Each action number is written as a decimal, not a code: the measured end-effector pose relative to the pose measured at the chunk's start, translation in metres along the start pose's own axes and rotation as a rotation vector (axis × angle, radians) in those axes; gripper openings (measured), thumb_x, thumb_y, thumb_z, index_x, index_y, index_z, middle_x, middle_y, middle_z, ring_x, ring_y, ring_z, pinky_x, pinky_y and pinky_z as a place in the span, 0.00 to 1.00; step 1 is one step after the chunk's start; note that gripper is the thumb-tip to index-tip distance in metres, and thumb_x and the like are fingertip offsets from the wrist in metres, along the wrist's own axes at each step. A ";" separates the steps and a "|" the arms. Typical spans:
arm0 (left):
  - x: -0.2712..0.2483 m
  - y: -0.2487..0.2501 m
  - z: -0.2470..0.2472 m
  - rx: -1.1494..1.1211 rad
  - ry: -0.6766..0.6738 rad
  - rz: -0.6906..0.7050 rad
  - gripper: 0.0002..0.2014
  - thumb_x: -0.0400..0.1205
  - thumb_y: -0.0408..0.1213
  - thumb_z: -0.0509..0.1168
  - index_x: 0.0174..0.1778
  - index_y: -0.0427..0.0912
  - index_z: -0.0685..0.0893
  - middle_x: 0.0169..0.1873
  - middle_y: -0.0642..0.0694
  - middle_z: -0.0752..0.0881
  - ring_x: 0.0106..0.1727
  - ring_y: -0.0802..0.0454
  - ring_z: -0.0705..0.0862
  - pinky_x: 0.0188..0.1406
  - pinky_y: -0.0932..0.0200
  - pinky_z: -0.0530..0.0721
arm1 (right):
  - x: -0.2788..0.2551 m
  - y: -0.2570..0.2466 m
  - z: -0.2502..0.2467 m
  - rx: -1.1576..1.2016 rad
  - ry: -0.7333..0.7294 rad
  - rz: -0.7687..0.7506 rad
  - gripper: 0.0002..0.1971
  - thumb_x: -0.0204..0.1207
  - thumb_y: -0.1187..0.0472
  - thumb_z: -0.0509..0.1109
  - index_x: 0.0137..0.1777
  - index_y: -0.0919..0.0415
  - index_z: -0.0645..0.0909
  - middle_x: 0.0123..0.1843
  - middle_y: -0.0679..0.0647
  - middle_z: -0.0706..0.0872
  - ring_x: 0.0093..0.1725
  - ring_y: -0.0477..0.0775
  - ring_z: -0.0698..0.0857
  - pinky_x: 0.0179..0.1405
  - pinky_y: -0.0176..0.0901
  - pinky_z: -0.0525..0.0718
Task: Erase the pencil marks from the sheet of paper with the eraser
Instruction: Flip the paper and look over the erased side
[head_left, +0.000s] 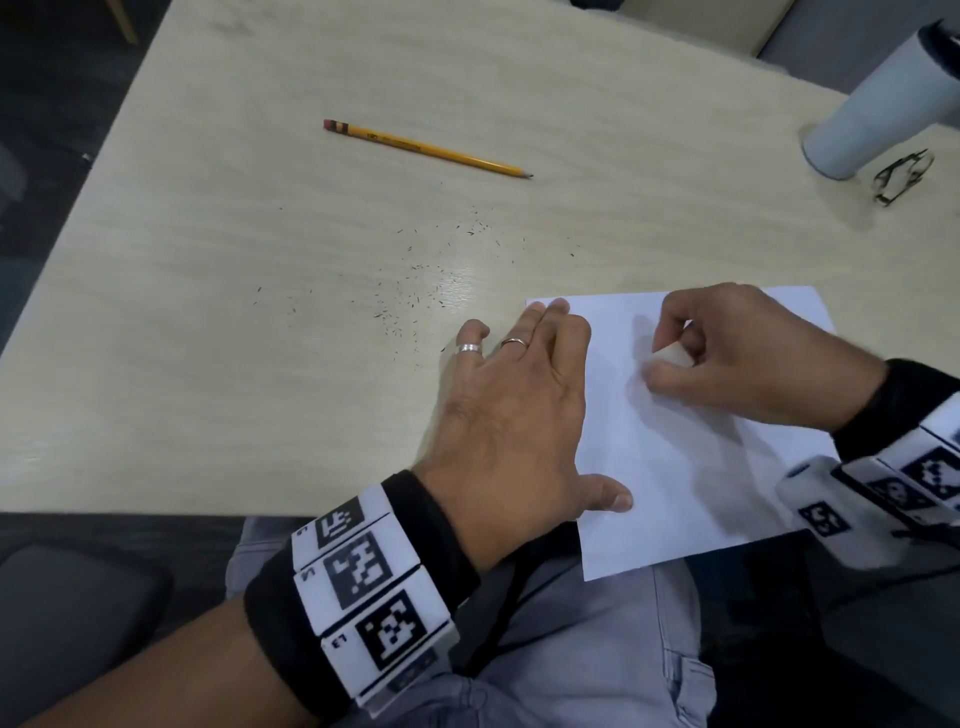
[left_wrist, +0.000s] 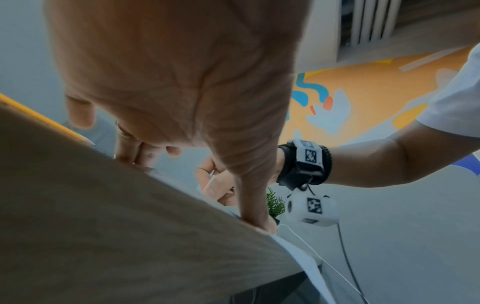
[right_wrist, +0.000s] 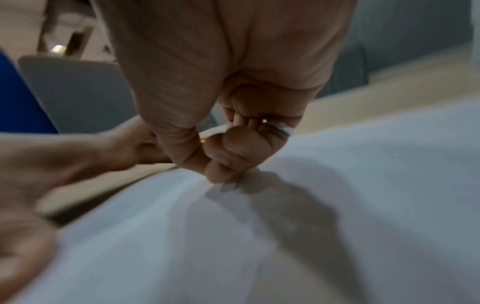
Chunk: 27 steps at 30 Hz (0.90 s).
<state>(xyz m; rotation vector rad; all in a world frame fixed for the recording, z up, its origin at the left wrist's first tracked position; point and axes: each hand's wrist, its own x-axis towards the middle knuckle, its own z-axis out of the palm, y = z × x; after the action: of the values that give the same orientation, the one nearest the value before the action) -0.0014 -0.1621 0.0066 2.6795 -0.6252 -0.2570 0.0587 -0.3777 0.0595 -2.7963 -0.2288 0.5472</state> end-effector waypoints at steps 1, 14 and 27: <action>0.000 0.001 0.000 0.002 -0.005 -0.003 0.62 0.68 0.84 0.65 0.81 0.41 0.48 0.93 0.44 0.48 0.94 0.51 0.45 0.85 0.33 0.47 | -0.001 0.002 -0.001 -0.010 0.016 0.000 0.09 0.72 0.56 0.80 0.38 0.51 0.82 0.24 0.42 0.84 0.25 0.45 0.78 0.29 0.47 0.78; 0.007 0.014 -0.017 0.114 -0.197 -0.027 0.66 0.72 0.83 0.63 0.85 0.42 0.34 0.93 0.45 0.42 0.93 0.51 0.38 0.87 0.31 0.44 | -0.059 0.112 0.022 0.686 0.478 0.366 0.10 0.85 0.61 0.77 0.44 0.63 0.82 0.36 0.67 0.90 0.25 0.53 0.79 0.24 0.38 0.76; 0.015 0.096 0.042 0.237 -0.344 0.426 0.40 0.88 0.70 0.38 0.93 0.58 0.35 0.90 0.54 0.28 0.89 0.46 0.23 0.88 0.36 0.29 | -0.071 0.124 0.045 0.943 0.619 0.301 0.09 0.86 0.59 0.74 0.43 0.56 0.81 0.30 0.54 0.86 0.22 0.52 0.73 0.18 0.34 0.69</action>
<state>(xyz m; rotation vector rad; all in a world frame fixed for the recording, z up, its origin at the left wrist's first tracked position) -0.0365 -0.2616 0.0047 2.6501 -1.3847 -0.5585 -0.0114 -0.4983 0.0060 -1.9262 0.4669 -0.1652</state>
